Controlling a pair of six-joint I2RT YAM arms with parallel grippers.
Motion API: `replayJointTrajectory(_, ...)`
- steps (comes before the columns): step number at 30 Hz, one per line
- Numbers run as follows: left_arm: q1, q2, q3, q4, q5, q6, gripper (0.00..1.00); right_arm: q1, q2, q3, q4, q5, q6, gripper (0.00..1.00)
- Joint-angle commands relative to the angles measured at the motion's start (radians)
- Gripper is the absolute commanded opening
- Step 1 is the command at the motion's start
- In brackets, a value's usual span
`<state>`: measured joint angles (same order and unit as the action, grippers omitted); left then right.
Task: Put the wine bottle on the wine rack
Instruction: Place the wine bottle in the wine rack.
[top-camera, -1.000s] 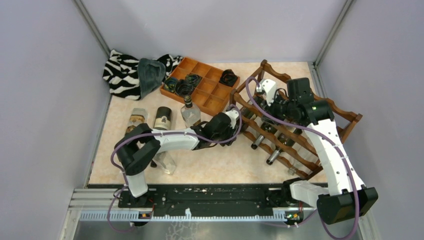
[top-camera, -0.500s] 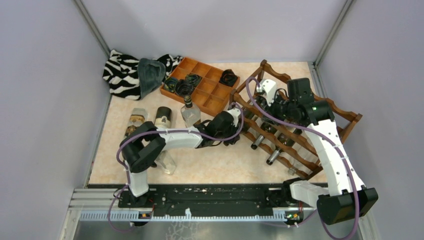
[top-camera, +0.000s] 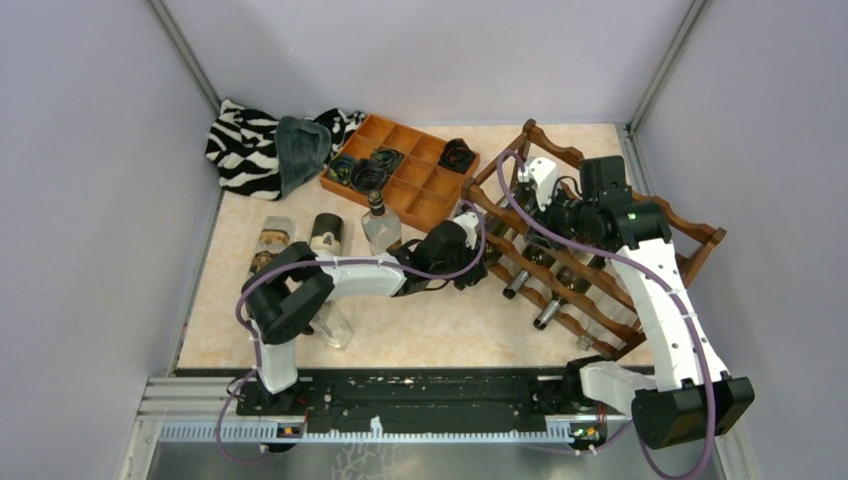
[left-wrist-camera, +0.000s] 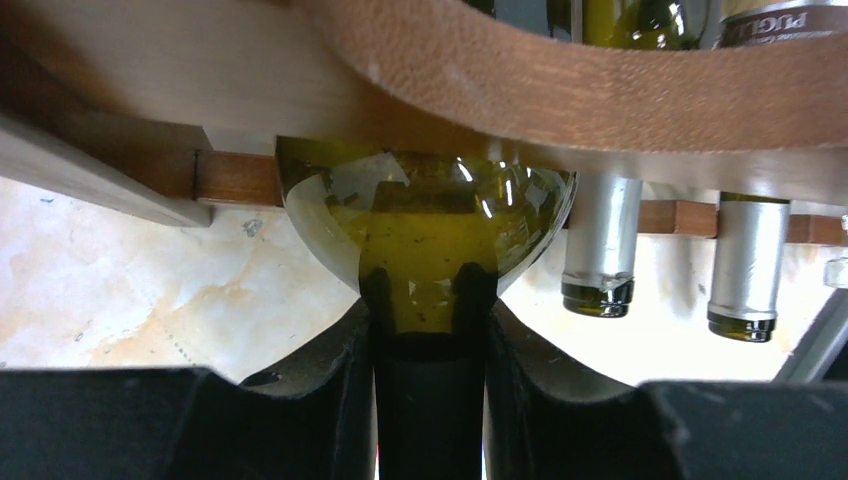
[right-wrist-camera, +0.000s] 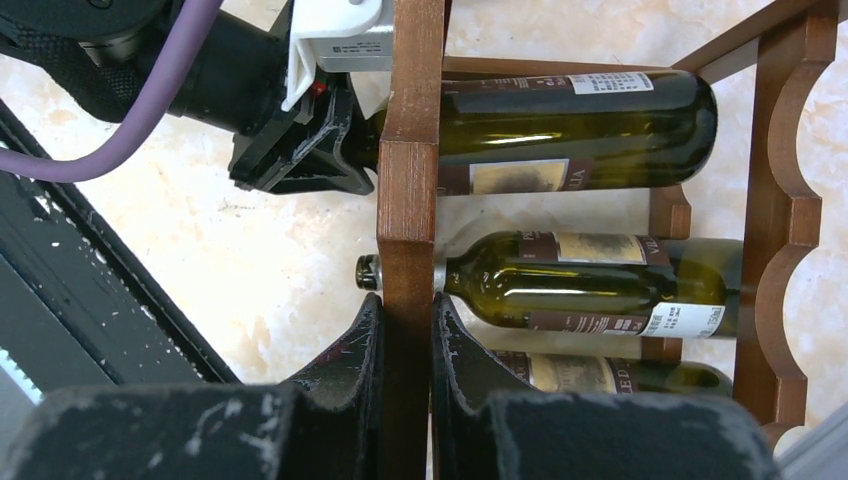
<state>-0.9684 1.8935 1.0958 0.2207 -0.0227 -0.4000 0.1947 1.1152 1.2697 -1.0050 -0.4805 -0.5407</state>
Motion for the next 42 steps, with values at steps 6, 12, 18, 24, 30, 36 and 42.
replayJointTrajectory(6, 0.025, 0.006, 0.023, 0.307, 0.017, -0.051, 0.00, -0.002, -0.041, 0.040, 0.026, -0.246, -0.016, 0.00)
replayJointTrajectory(12, 0.029, 0.032, 0.030, 0.365, 0.069, -0.115, 0.00, -0.001, -0.039, 0.043, 0.022, -0.274, -0.015, 0.00)
replayJointTrajectory(18, 0.036, 0.061, 0.040, 0.387, 0.119, -0.169, 0.00, -0.001, -0.038, 0.041, 0.023, -0.288, -0.016, 0.00)
replayJointTrajectory(24, 0.047, 0.093, 0.035, 0.410, 0.132, -0.237, 0.02, -0.002, -0.035, 0.039, 0.025, -0.297, -0.017, 0.00)
replayJointTrajectory(30, 0.051, 0.115, 0.022, 0.468, 0.111, -0.271, 0.04, -0.001, -0.037, 0.038, 0.023, -0.298, -0.017, 0.00)
replayJointTrajectory(36, 0.051, 0.093, 0.035, 0.406, 0.063, -0.249, 0.06, -0.002, -0.038, 0.036, 0.026, -0.298, -0.017, 0.00)
replayJointTrajectory(42, 0.051, 0.063, 0.054, 0.304, 0.056, -0.211, 0.08, -0.001, -0.040, 0.037, 0.028, -0.297, -0.016, 0.00)
